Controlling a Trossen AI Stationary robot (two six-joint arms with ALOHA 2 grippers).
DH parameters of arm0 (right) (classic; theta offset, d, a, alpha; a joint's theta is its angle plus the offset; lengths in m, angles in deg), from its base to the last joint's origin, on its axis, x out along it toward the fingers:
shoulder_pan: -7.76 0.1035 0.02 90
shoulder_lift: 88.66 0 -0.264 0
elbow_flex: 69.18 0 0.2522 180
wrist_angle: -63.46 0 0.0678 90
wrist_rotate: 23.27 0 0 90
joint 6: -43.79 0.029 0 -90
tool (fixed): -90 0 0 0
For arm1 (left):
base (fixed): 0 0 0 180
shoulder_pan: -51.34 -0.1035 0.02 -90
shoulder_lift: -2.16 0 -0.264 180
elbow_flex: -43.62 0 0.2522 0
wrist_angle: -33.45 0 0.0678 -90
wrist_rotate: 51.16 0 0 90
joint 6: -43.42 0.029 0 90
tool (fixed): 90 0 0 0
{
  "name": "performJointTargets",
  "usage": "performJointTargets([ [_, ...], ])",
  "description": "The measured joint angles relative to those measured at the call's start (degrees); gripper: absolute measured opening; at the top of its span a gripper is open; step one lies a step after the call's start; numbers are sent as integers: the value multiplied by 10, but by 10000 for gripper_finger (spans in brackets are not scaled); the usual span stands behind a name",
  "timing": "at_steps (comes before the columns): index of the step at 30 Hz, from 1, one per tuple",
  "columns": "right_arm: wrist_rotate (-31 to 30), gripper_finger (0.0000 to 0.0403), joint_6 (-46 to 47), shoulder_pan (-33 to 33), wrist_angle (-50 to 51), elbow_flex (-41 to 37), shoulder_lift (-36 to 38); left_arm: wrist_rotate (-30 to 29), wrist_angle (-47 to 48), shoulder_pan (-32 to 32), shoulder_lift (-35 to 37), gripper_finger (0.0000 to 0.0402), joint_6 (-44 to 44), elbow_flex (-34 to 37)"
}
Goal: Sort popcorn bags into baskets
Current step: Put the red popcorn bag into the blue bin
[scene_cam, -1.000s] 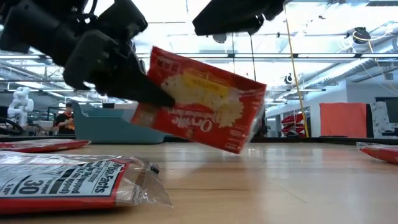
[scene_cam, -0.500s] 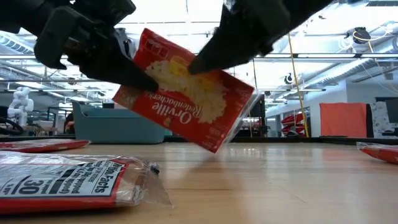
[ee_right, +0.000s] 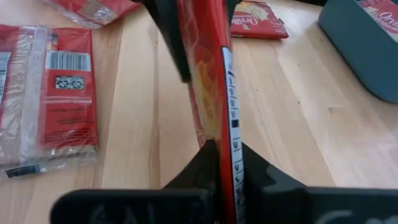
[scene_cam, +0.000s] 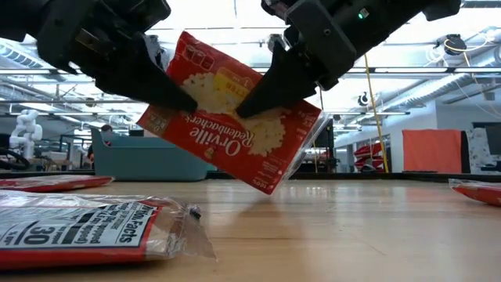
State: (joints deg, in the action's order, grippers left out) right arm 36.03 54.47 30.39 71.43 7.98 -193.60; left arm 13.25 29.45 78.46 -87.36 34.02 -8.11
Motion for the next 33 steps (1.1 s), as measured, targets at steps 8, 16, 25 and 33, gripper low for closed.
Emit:
performJointTargets([
  [8,0,33,0,-1,1,0,0,-102,-27,38,15,212,-4,0],
  [16,8,15,-13,11,-3,-6,19,-121,45,79,144,296,-39,-1],
  [25,10,22,-71,20,-345,-145,57,-215,104,176,220,252,-42,-1],
  [33,40,21,-99,16,-619,-253,56,-318,102,221,221,214,-9,-1],
])
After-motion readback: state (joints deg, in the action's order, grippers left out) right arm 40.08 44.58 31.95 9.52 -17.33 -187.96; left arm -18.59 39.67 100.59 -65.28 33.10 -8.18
